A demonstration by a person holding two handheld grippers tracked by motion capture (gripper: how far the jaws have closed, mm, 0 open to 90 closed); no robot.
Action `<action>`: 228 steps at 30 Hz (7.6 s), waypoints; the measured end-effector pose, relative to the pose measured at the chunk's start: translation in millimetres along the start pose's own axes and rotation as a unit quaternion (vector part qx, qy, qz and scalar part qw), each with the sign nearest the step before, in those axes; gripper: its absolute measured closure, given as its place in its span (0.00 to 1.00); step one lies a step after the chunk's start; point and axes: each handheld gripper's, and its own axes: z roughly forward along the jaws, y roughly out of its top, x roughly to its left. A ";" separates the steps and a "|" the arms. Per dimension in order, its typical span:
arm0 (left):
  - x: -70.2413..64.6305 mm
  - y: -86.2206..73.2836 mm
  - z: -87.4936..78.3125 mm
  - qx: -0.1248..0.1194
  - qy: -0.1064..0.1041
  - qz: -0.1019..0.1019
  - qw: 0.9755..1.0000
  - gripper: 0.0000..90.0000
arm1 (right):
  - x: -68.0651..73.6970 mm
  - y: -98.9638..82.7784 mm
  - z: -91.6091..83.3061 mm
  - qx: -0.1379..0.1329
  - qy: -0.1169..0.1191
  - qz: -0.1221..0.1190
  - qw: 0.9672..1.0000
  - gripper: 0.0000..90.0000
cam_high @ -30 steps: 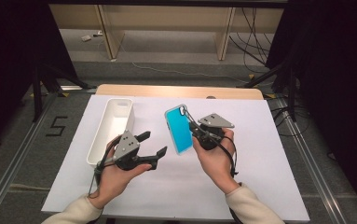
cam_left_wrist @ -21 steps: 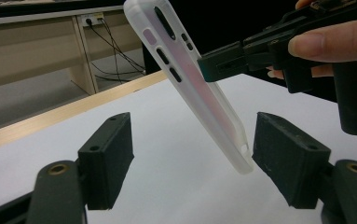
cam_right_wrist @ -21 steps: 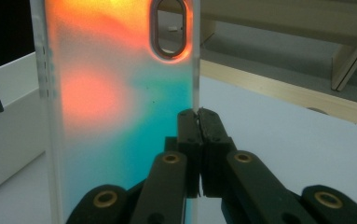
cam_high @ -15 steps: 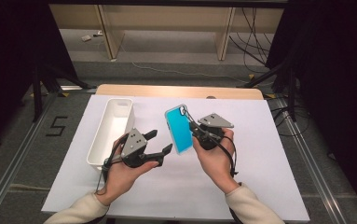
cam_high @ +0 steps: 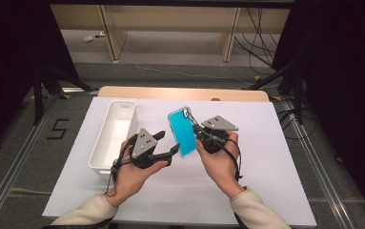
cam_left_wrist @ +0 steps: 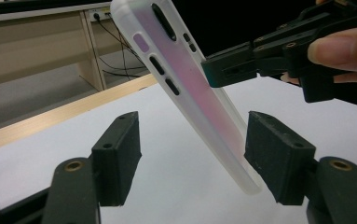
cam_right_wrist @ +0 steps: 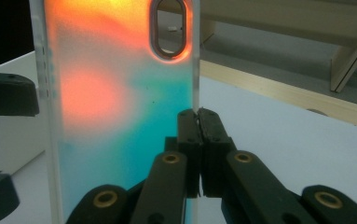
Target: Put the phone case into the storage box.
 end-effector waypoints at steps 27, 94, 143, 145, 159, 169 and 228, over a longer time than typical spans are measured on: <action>3.5 1.6 11.1 0.006 0.005 -0.017 1.000 0.69 | 3.9 -0.6 0.6 -0.003 -0.009 -0.014 1.000 0.99; 28.4 9.8 10.6 0.000 0.052 -0.029 0.998 0.94 | 13.8 -0.4 -2.6 -0.037 0.018 -0.002 0.999 0.89; 62.4 14.1 0.5 -0.009 0.112 -0.055 0.992 0.98 | 4.0 -7.2 -16.7 -0.089 0.114 -0.007 0.989 0.33; 64.3 14.3 -0.8 -0.010 0.115 -0.056 0.992 0.98 | 2.7 -8.1 -17.5 -0.088 0.115 -0.006 0.989 0.32; 78.5 16.1 -10.7 -0.017 0.135 -0.063 0.989 0.98 | -11.5 -16.1 -22.0 -0.099 0.104 -0.025 0.989 0.29; 84.5 17.2 -15.0 -0.022 0.143 -0.069 0.987 0.98 | -20.7 -20.6 -27.8 -0.095 0.097 -0.033 0.990 0.25; 109.2 20.7 -32.9 -0.035 0.179 -0.087 0.979 0.98 | -58.7 -41.5 -60.3 -0.102 0.070 -0.038 0.992 0.20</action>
